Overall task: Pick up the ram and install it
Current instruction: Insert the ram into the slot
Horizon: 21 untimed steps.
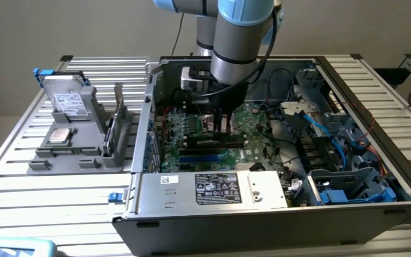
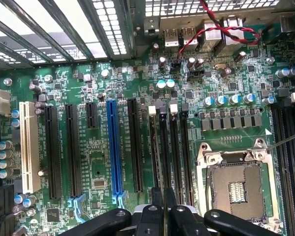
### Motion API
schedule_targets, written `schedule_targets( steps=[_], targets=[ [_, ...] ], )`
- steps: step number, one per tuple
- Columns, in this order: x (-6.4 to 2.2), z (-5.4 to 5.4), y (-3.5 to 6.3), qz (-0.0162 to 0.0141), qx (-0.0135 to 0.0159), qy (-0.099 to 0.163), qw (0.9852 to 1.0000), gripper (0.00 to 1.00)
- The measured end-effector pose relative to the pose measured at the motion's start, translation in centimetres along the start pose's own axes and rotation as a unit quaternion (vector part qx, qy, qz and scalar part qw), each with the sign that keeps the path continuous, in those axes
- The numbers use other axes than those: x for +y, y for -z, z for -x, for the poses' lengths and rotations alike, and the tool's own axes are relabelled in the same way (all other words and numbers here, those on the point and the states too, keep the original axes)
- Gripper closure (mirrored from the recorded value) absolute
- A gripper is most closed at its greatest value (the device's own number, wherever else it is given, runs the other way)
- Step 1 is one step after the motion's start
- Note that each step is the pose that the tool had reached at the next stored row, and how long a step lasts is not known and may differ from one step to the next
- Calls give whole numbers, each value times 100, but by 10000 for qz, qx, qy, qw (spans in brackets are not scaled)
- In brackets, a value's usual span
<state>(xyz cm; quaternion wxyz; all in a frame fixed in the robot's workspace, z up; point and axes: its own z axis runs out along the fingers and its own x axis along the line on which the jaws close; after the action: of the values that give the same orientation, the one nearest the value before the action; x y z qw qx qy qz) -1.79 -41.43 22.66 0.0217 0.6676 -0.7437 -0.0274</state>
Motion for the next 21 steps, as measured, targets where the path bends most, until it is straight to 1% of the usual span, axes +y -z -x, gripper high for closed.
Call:
schedule_targets(
  steps=[4, 6, 10, 12, 15, 21],
  targets=[
    [1, -1, -3, 0, -2, -41, 10000, 87],
    [0, -1, -18, 1, -11, -48, 10000, 87],
    [-4, -2, -58, 3, -72, -45, 10000, 87],
    [-3, -1, -63, 4, -87, -45, 10000, 87],
    [-3, -2, -64, 4, -95, -44, 9999, 87],
    [-4, -5, -55, 3, -90, -45, 9999, 87]
  ],
)
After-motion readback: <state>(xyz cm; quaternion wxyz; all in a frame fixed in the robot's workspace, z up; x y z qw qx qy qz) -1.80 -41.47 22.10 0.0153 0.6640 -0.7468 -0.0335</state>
